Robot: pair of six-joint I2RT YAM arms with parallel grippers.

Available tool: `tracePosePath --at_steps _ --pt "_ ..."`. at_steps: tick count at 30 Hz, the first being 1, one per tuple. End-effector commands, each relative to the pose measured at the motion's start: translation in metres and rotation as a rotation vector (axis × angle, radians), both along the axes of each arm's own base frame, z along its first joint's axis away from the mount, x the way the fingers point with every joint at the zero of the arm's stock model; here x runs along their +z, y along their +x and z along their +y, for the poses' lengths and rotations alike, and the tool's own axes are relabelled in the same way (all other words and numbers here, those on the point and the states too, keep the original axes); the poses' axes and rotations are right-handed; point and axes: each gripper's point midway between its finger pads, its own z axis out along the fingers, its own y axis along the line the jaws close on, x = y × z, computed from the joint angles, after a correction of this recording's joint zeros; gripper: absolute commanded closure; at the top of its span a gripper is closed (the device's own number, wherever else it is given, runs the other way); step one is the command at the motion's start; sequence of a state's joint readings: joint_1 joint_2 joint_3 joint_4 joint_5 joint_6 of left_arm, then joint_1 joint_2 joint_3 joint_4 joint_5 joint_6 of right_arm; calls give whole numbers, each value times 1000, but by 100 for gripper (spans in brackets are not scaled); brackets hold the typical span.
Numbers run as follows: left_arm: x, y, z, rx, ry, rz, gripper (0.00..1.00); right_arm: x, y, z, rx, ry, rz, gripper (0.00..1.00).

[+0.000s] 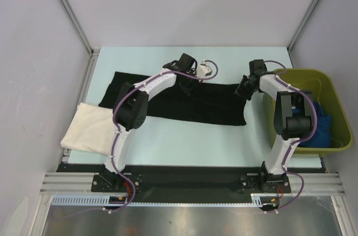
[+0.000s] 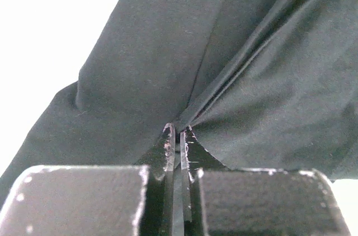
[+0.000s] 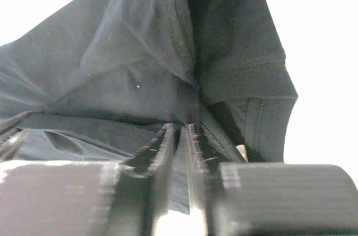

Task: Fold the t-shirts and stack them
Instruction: Fold the tshirt

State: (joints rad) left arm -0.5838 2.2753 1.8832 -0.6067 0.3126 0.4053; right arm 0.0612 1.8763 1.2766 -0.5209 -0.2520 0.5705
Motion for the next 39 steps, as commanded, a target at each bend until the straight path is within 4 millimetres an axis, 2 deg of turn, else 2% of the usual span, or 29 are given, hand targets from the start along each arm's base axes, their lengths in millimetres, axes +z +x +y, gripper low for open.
tracePosePath --at_steps 1,2,3,4,5,7,9,12,13,14,15,16,17,18,20,21,23,24,26,27,28,31,32,33,35,36,37,39 --pt "15 23 -2 73 -25 -57 94 20 29 -7 -48 -13 -92 75" --pt "15 25 -2 81 -23 -59 82 22 30 -9 -54 -21 -98 68" --pt "16 26 0 96 -19 -59 73 30 32 -10 -58 -25 -120 67" --pt "17 28 2 112 -7 -65 56 34 33 -11 -57 -34 -133 64" --pt "21 31 2 122 -10 -75 51 39 35 -15 -64 -52 -154 63" --pt "34 36 5 163 -11 -100 43 55 38 -19 -56 -92 -204 60" --pt "54 43 8 197 -22 -144 36 58 40 -29 -61 -155 -220 61" --pt "81 53 22 250 -19 -198 32 48 42 -37 -64 -206 -196 63" --pt "87 55 30 267 -20 -206 30 38 43 -39 -66 -215 -177 63" --pt "87 57 40 291 -8 -209 30 35 44 -39 -65 -216 -174 63" --pt "91 67 61 335 -4 -219 29 31 46 -37 -59 -213 -174 63" --pt "101 72 75 366 -8 -241 28 30 49 -36 -60 -210 -177 62" --pt "93 74 92 404 14 -233 27 23 51 -35 -58 -206 -169 62" --pt "92 89 124 491 33 -250 26 23 55 -34 -63 -201 -180 61" --pt "83 99 160 585 57 -237 24 20 60 -31 -65 -176 -185 60" --pt "78 108 194 677 66 -220 23 18 65 -28 -60 -164 -201 60" --pt "67 114 222 750 68 -189 18 14 70 -24 -62 -152 -205 61" --pt "65 120 248 808 69 -186 12 8 70 -26 -67 -160 -193 62" --pt "54 125 271 842 106 -181 11 1 70 -27 -76 -164 -180 66" --pt "51 128 289 876 131 -187 10 -4 70 -26 -73 -161 -172 68" --pt "47 129 298 889 142 -184 10 -5 70 -25 -73 -158 -173 76" --pt "30 133 332 951 177 -161 9 -8 65 -28 -80 -164 -159 90" --pt "31 136 340 967 181 -156 9 -8 64 -29 -82 -172 -160 97" --pt "20 136 351 987 195 -132 8 -9 61 -31 -84 -177 -151 100" --pt "19 139 356 1013 202 -119 9 -7 58 -35 -82 -198 -144 100" --pt "11 139 360 1027 225 -114 9 -7 55 -37 -79 -206 -135 100" --pt "10 140 379 1067 242 -121 9 -8 54 -39 -70 -221 -134 100" --pt "6 140 382 1069 248 -110 9 -8 50 -43 -67 -240 -124 100"
